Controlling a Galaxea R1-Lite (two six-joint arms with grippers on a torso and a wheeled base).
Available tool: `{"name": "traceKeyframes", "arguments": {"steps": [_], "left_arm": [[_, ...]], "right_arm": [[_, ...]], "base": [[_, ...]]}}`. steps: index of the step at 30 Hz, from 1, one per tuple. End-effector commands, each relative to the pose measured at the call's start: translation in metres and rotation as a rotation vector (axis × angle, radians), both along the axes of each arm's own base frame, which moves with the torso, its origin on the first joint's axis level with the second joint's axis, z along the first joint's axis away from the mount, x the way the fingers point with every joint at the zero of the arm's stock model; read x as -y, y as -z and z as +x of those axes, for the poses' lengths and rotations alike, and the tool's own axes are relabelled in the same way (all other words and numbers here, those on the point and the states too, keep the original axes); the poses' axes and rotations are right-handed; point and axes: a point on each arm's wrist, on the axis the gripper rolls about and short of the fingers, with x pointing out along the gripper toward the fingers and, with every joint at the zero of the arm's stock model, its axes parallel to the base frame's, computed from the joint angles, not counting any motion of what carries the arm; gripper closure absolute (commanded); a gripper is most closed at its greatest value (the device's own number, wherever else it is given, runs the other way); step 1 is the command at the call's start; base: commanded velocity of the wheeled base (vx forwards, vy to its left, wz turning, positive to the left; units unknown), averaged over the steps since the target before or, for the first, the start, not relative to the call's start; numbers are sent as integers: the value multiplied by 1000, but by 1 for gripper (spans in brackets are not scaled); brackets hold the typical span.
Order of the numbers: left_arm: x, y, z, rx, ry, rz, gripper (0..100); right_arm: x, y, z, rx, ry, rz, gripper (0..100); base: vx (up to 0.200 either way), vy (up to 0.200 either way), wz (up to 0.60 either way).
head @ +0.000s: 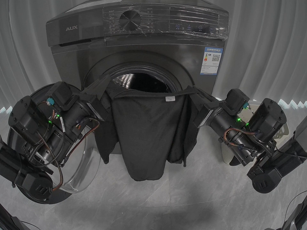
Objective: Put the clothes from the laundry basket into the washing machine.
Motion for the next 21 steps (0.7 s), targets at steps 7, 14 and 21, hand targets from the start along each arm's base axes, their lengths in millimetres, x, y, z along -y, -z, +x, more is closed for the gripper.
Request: {"name": "traceKeyframes", "arguments": {"steps": [7,14,21], "left_arm": [[7,-5,14,5,-54,-28,100],[15,-4,23,-7,-57,-23,100],[22,-5,31,-13,-62,-22,100]], "right_arm": [[-4,69,12,-197,36,-167,0],[-20,101,33,-240,64,-206,0],[-36,117,38,-256,43,-225,0]], "base": [[0,0,0],[0,0,0],[0,0,0]]}}
